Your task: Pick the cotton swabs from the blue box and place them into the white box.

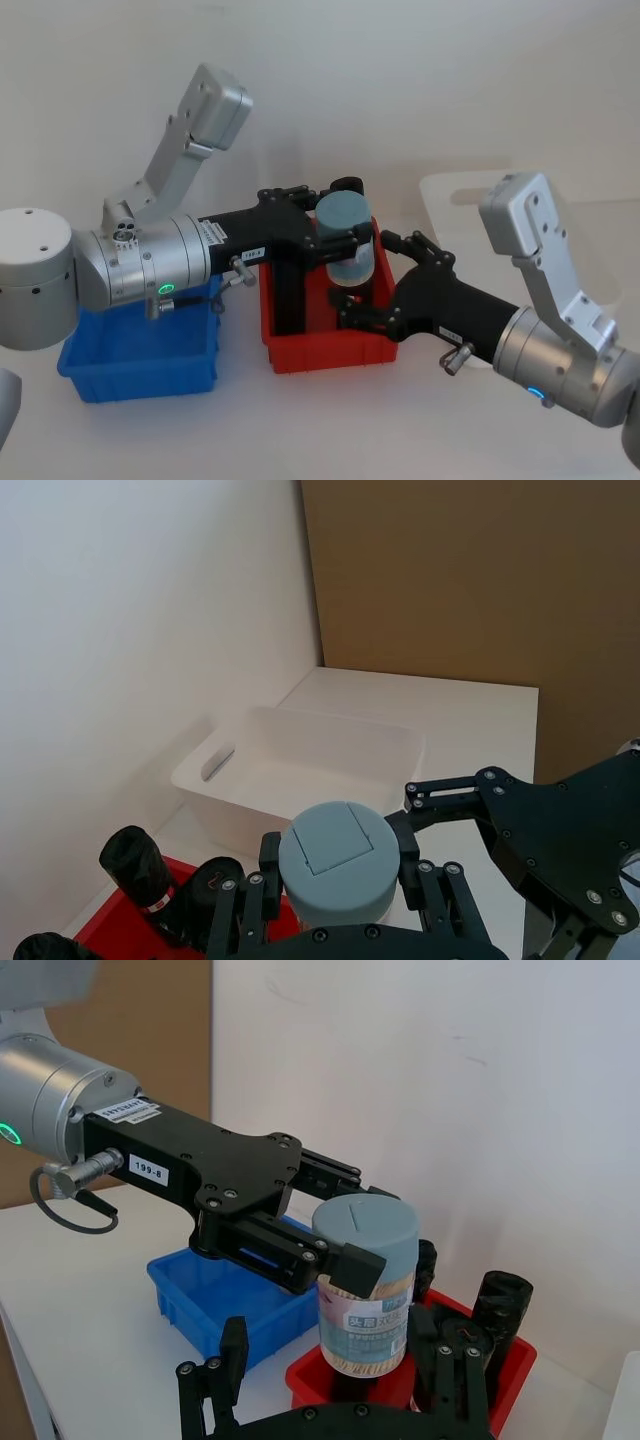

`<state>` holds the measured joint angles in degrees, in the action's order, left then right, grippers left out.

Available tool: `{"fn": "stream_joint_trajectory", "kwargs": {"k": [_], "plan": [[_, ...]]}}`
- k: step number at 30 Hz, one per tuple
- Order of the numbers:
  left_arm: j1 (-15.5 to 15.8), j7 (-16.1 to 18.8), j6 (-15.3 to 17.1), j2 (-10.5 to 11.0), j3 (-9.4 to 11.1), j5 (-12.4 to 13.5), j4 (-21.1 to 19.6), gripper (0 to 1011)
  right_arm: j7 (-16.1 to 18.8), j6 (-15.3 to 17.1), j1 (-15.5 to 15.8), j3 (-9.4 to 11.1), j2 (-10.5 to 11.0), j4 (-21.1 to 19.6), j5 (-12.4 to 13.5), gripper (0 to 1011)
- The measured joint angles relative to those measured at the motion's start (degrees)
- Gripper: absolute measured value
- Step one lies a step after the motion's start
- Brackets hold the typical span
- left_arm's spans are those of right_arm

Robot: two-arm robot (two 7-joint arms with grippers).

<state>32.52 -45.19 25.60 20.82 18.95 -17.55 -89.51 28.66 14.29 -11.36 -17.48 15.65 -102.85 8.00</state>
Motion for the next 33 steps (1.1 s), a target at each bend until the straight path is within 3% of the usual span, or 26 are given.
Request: {"fn": "stream_joint_trajectory", "kwargs": {"k": [29,33], "plan": [[0.0,0.01,0.0,0.0,-0.01,0.0,0.0,669,-0.53,-1.59,-3.43,-0.31,-0.94,4.62,-1.99,1002],[0.0,0.0,0.0,0.0,0.0,0.0,0.0,669,-0.06,-2.11,-4.16,-0.57,-1.38,5.99,-2.31,955]]}}
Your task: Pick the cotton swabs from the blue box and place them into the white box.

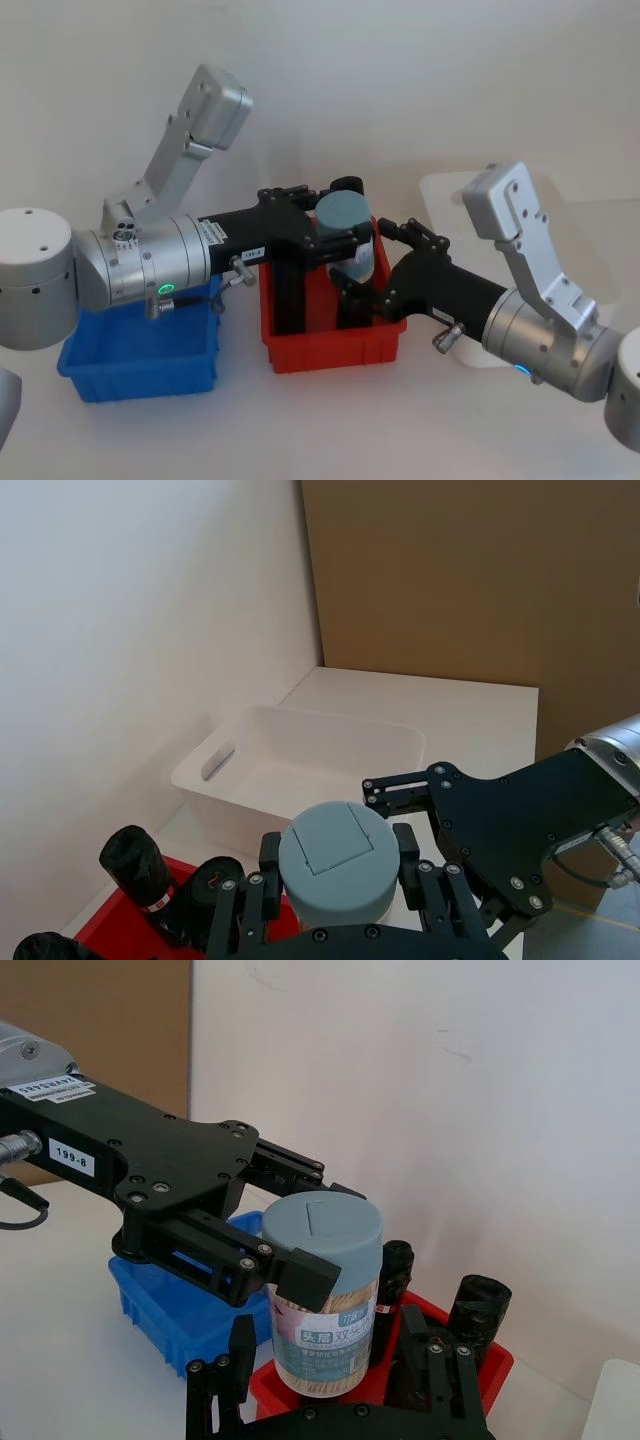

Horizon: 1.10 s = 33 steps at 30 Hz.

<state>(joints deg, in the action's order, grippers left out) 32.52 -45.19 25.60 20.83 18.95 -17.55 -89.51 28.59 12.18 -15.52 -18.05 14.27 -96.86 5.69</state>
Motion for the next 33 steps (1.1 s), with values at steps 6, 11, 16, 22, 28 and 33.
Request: {"fn": "stream_joint_trajectory", "kwargs": {"k": [6,11,16,22,28,33], "plan": [[0.0,0.0,0.0,0.0,0.0,0.0,0.0,669,0.66,-0.74,-0.84,-0.34,-0.53,1.64,-0.12,797],[0.0,0.04,0.0,0.01,-0.01,0.03,0.0,669,1.04,-1.33,-1.33,-0.54,-0.79,2.69,-0.13,634],[0.0,0.06,0.0,0.0,-0.01,0.02,0.0,690,1.31,-1.69,-1.55,-0.72,-0.88,3.19,-0.12,622],[0.0,0.05,0.0,0.0,0.0,0.01,0.0,873,1.38,-2.06,-1.58,-0.79,-0.82,3.44,0.09,622],[0.0,0.04,0.0,0.0,0.0,0.0,0.0,1004,1.02,-2.24,-1.41,-0.78,-0.46,3.44,0.35,621],[0.0,0.02,0.0,0.0,0.0,0.0,0.0,1004,0.4,-2.26,-1.02,-0.59,0.02,3.12,0.6,622]]}}
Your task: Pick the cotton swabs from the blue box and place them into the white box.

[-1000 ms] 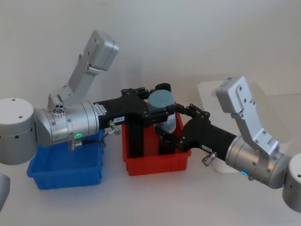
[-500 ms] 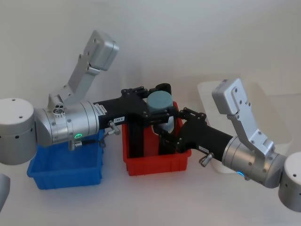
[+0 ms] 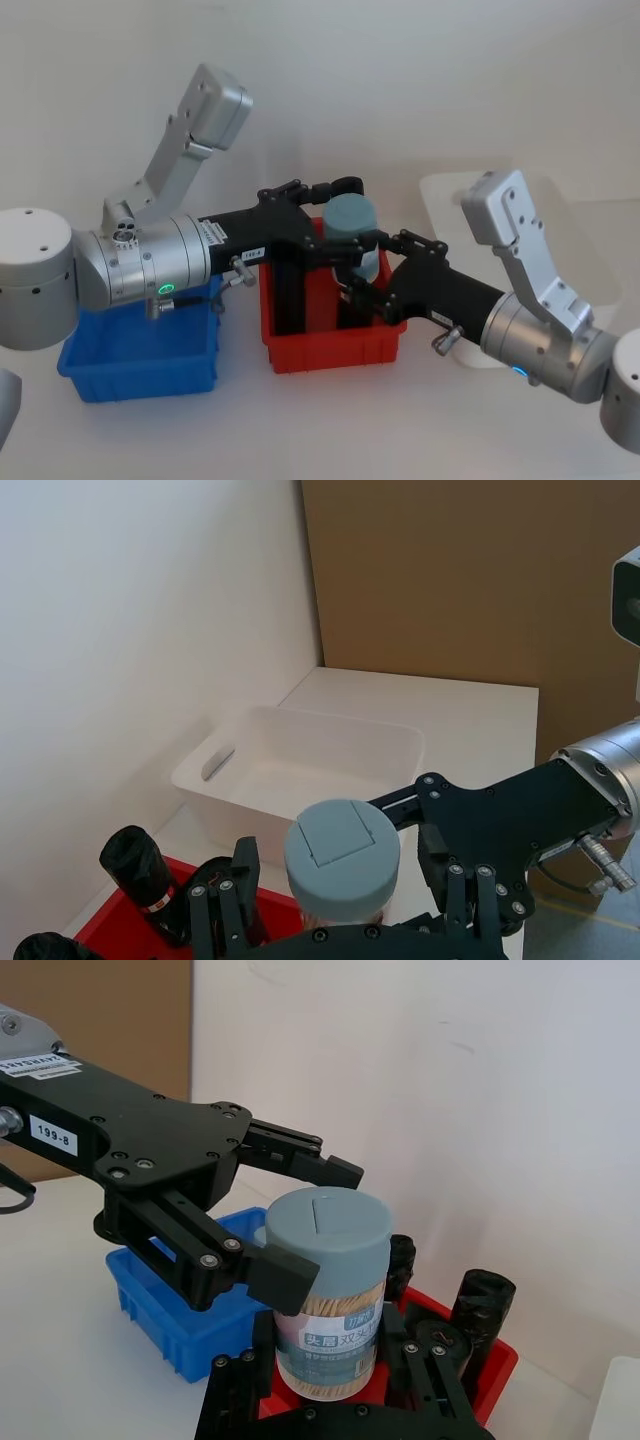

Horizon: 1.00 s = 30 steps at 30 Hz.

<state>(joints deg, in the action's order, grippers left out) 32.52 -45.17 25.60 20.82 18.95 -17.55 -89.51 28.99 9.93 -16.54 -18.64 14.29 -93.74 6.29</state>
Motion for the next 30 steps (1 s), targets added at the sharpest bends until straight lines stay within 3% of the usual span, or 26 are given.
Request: {"fn": "stream_joint_trajectory", "kwargs": {"k": [15,30], "plan": [[0.0,-0.02,0.0,0.0,0.0,0.0,0.0,1004,-4.83,-0.11,2.43,2.33,3.16,-1.21,3.06,622],[0.0,-0.02,0.0,0.0,0.0,0.0,0.0,1004,-14.07,-1.11,4.48,6.01,6.26,0.77,7.29,622]]}}
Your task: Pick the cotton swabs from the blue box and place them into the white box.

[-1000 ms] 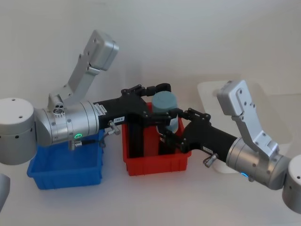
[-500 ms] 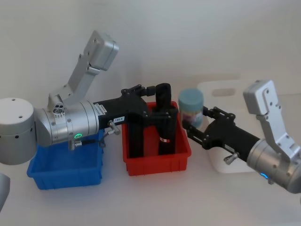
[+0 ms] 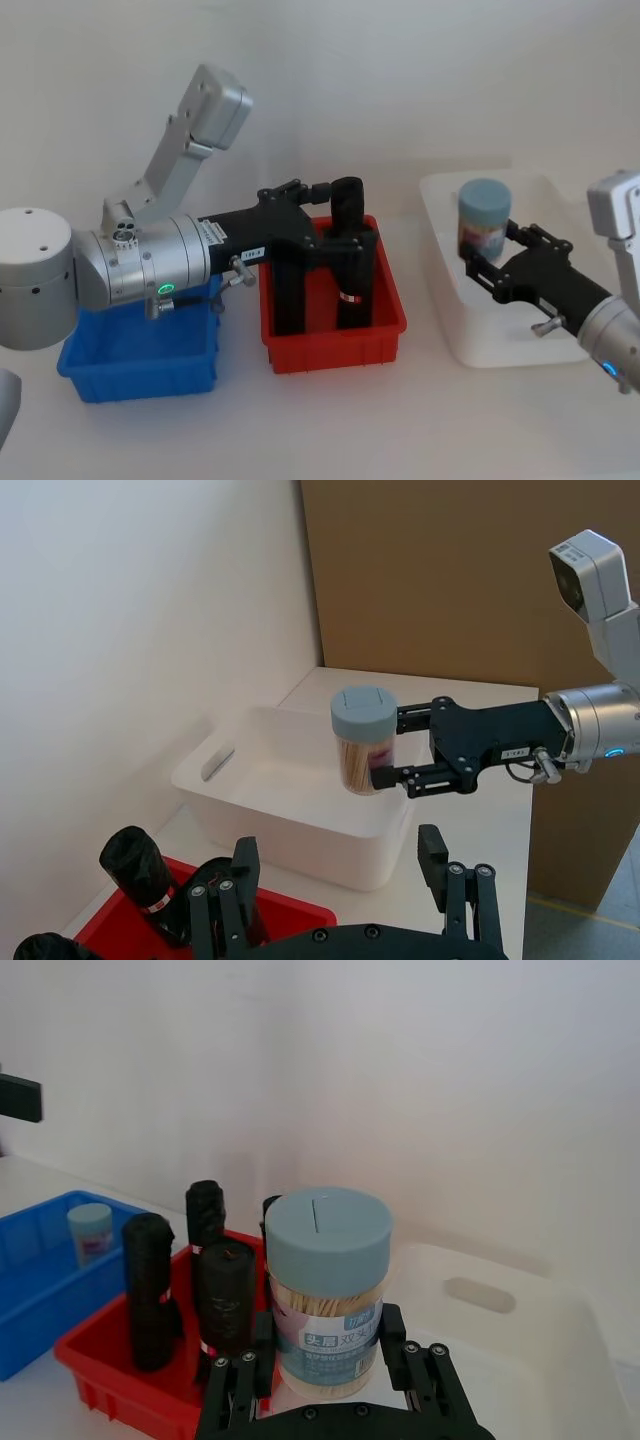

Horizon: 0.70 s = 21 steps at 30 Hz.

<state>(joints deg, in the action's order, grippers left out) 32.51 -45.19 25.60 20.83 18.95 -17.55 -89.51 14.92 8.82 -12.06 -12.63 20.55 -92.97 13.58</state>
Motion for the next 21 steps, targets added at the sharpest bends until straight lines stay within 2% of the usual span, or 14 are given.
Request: {"fn": "stream_joint_trajectory", "kwargs": {"k": [4,11,21], "plan": [[0.0,0.0,0.0,0.0,0.0,0.0,0.0,1004,-1.71,0.0,-0.09,0.47,0.08,1.11,0.67,622],[0.0,0.0,0.0,0.0,0.0,0.0,0.0,1004,-4.57,0.49,-1.72,1.25,-0.46,5.49,2.56,622],[0.0,0.01,0.0,0.0,0.0,0.0,0.0,1004,-5.01,2.3,-4.63,1.17,-1.99,11.1,4.19,622]]}}
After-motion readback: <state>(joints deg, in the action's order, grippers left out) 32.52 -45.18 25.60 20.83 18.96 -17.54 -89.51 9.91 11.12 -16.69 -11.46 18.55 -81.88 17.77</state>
